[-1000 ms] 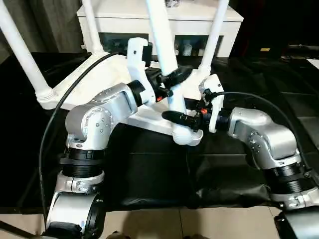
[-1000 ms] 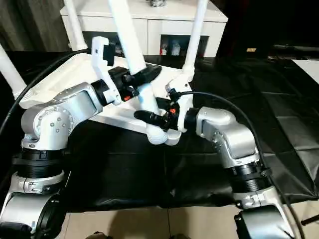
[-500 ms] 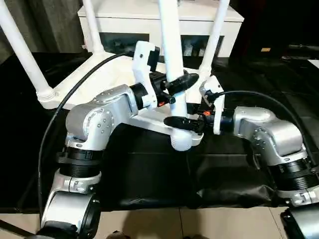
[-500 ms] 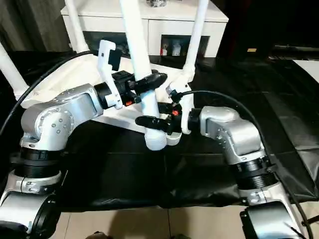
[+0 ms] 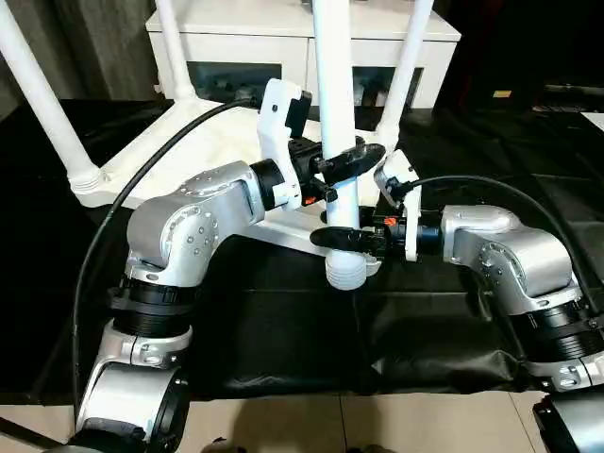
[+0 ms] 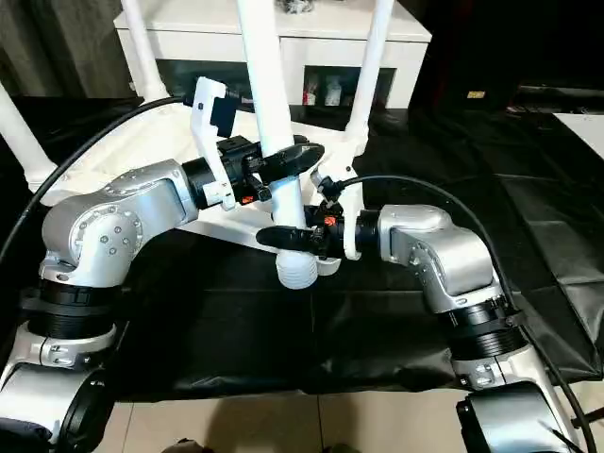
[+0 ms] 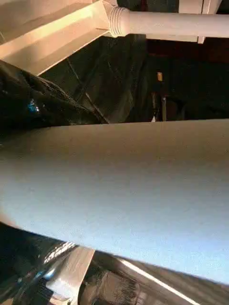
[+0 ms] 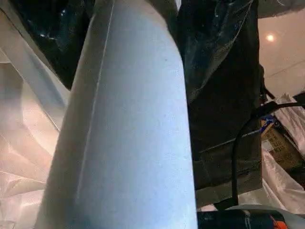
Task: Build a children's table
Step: Insert table leg to table base
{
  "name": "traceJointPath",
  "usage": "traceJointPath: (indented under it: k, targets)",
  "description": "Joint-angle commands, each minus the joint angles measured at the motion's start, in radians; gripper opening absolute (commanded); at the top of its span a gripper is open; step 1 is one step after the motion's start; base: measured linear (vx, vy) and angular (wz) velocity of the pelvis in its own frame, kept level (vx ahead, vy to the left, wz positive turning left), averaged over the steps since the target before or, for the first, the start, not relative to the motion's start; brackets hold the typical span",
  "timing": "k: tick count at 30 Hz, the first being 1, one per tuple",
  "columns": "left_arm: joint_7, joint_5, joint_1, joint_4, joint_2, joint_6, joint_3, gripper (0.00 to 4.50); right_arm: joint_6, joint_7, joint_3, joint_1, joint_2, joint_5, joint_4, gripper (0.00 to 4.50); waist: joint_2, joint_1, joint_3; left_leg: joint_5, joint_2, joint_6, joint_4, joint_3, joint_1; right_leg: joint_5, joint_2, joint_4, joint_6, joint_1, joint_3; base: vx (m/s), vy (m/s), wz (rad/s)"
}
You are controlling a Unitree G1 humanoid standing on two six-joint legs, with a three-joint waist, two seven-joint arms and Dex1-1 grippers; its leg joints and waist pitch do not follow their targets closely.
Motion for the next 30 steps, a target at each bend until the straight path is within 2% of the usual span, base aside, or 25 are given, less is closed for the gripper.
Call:
traceJointPath:
  k: [1, 9, 11, 13, 14, 16, 17, 18, 19, 20, 21, 22, 24, 25, 26, 27, 28, 30]
  targets:
    - [0.011, -0.004, -0.028, -0.018, 0.006, 0.028, 0.007, 2.38, 0.007, -0.01, -0.007, -0.002, -0.005, -0.006, -0.005, 1.86, -0.012, 0.0, -0.074, -0.212, -0.005, 0.005, -0.074, 0.013, 0.011, -0.296, -0.012, -0.068, -0.165, 0.06, 0.011, 0.0, 0.0, 0.0]
    - [-0.001, -0.05, -0.004, -0.029, 0.012, 0.07, 0.036, 2.95, 0.026, -0.047, -0.046, 0.023, -0.001, 0.016, -0.046, 1.84, -0.01, 0.001, -0.073, -0.215, -0.006, -0.001, -0.075, 0.014, 0.014, -0.297, -0.011, -0.069, -0.166, 0.059, 0.012, 0.0, 0.0, 0.0]
    - [0.005, -0.064, 0.005, -0.03, 0.02, 0.075, 0.062, 3.06, 0.047, -0.055, -0.096, 0.046, -0.033, 0.038, -0.084, 1.84, -0.01, 0.003, -0.074, -0.21, -0.006, -0.001, -0.075, 0.013, 0.013, -0.289, -0.011, -0.068, -0.167, 0.06, 0.012, 0.0, 0.0, 0.0]
    - [0.002, -0.074, 0.009, -0.04, 0.024, 0.074, 0.076, 3.36, 0.061, -0.06, -0.13, 0.059, -0.052, 0.055, -0.104, 1.84, -0.01, 0.006, -0.075, -0.202, -0.006, 0.0, -0.075, 0.013, 0.014, -0.277, -0.01, -0.066, -0.17, 0.062, 0.011, 0.0, 0.0, 0.0]
    - [0.002, -0.074, 0.009, -0.04, 0.024, 0.074, 0.076, 3.37, 0.061, -0.06, -0.13, 0.059, -0.052, 0.055, -0.104, 1.84, -0.011, 0.005, -0.074, -0.205, -0.006, 0.001, -0.075, 0.014, 0.014, -0.279, -0.01, -0.068, -0.17, 0.062, 0.012, 0.0, 0.0, 0.0]
    - [0.035, -0.048, 0.02, -0.056, 0.022, 0.017, 0.099, 3.51, 0.066, -0.078, -0.165, 0.086, -0.07, 0.066, -0.129, 1.84, -0.01, 0.007, -0.073, -0.215, -0.005, 0.004, -0.074, 0.014, 0.013, -0.297, -0.012, -0.072, -0.162, 0.062, 0.012, 0.0, 0.0, 0.0]
    - [0.05, -0.019, 0.028, -0.063, 0.028, -0.019, 0.1, 3.64, 0.06, -0.089, -0.173, 0.1, -0.076, 0.06, -0.14, 1.84, -0.004, 0.007, -0.072, -0.217, -0.006, 0.002, -0.076, 0.011, 0.011, -0.302, -0.012, -0.072, -0.158, 0.063, 0.011, 0.0, 0.0, 0.0]
    - [0.061, 0.005, 0.035, -0.068, 0.034, -0.047, 0.099, 3.64, 0.053, -0.098, -0.178, 0.111, -0.08, 0.054, -0.148, 1.84, -0.007, 0.004, -0.072, -0.224, -0.006, 0.002, -0.077, 0.01, 0.01, -0.315, -0.01, -0.075, -0.144, 0.063, 0.009, 0.0, 0.0, 0.0]
    - [0.123, 0.08, 0.076, -0.089, 0.05, -0.106, 0.104, 3.74, 0.023, -0.165, -0.205, 0.146, -0.067, 0.021, -0.174, 1.84, -0.002, 0.001, -0.07, -0.234, -0.006, -0.005, -0.078, 0.01, 0.01, -0.321, -0.01, -0.078, -0.135, 0.061, 0.01, 0.0, 0.0, 0.0]
    - [0.174, 0.122, 0.117, -0.107, 0.053, -0.143, 0.121, 3.74, 0.013, -0.226, -0.218, 0.163, -0.054, -0.014, -0.174, 1.84, -0.004, 0.0, -0.07, -0.236, -0.005, -0.008, -0.08, 0.009, 0.007, -0.327, -0.011, -0.077, -0.128, 0.063, 0.01, 0.0, 0.0, 0.0]
    - [0.224, 0.169, 0.161, -0.125, 0.054, -0.193, 0.138, 3.74, -0.007, -0.293, -0.229, 0.181, -0.039, -0.053, -0.178, 1.84, 0.005, -0.006, -0.07, -0.237, -0.005, -0.02, -0.081, 0.007, 0.005, -0.333, -0.01, -0.077, -0.116, 0.064, 0.009, 0.0, 0.0, 0.0]
    - [0.27, 0.213, 0.204, -0.139, 0.055, -0.23, 0.148, 3.74, -0.035, -0.353, -0.237, 0.197, -0.022, -0.09, -0.181, 1.84, 0.0, -0.014, -0.072, -0.227, -0.006, -0.027, -0.08, 0.008, 0.003, -0.334, -0.01, -0.079, -0.104, 0.062, 0.009, 0.0, 0.0, 0.0]
    - [0.406, 0.283, 0.309, -0.172, 0.024, -0.248, 0.187, 3.74, -0.153, -0.476, -0.248, 0.243, 0.032, -0.171, -0.197, 1.84, 0.004, -0.023, -0.074, -0.249, -0.007, -0.035, -0.078, 0.01, 0.008, -0.37, -0.007, -0.082, -0.089, 0.055, 0.008, 0.0, 0.0, 0.0]
    - [0.406, 0.283, 0.309, -0.172, 0.024, -0.248, 0.187, 3.74, -0.153, -0.476, -0.248, 0.243, 0.032, -0.171, -0.197, 1.84, 0.004, -0.023, -0.074, -0.249, -0.007, -0.035, -0.078, 0.01, 0.008, -0.37, -0.007, -0.082, -0.089, 0.055, 0.008, 0.0, 0.0, 0.0]
    - [0.479, 0.346, 0.379, -0.192, -0.016, -0.332, 0.194, 3.74, -0.251, -0.573, -0.237, 0.283, 0.056, -0.256, -0.216, 1.84, 0.005, -0.024, -0.076, -0.275, -0.008, -0.027, -0.078, 0.008, 0.011, -0.409, -0.004, -0.089, -0.074, 0.05, 0.006, 0.0, 0.0, 0.0]
    - [0.509, 0.374, 0.417, -0.199, -0.022, -0.337, 0.184, 3.74, -0.24, -0.6, -0.24, 0.305, 0.077, -0.255, -0.225, 1.84, 0.003, -0.029, -0.071, -0.297, -0.008, -0.023, -0.079, 0.009, 0.012, -0.425, -0.001, -0.096, -0.067, 0.043, 0.005, 0.0, 0.0, 0.0]
    - [0.539, 0.413, 0.452, -0.201, -0.023, -0.36, 0.162, 3.74, -0.238, -0.637, -0.239, 0.325, 0.095, -0.266, -0.226, 1.84, -0.004, -0.03, -0.071, -0.322, -0.008, -0.016, -0.081, 0.007, 0.012, -0.45, 0.001, -0.097, -0.055, 0.043, 0.003, 0.0, 0.0, 0.0]
    - [0.59, 0.469, 0.494, -0.187, -0.022, -0.369, 0.124, 3.74, -0.228, -0.683, -0.249, 0.352, 0.14, -0.254, -0.225, 1.84, 0.004, -0.029, -0.066, -0.364, -0.007, -0.013, -0.084, 0.004, 0.017, -0.49, 0.002, -0.102, -0.034, 0.033, 0.002, 0.0, 0.0, 0.0]
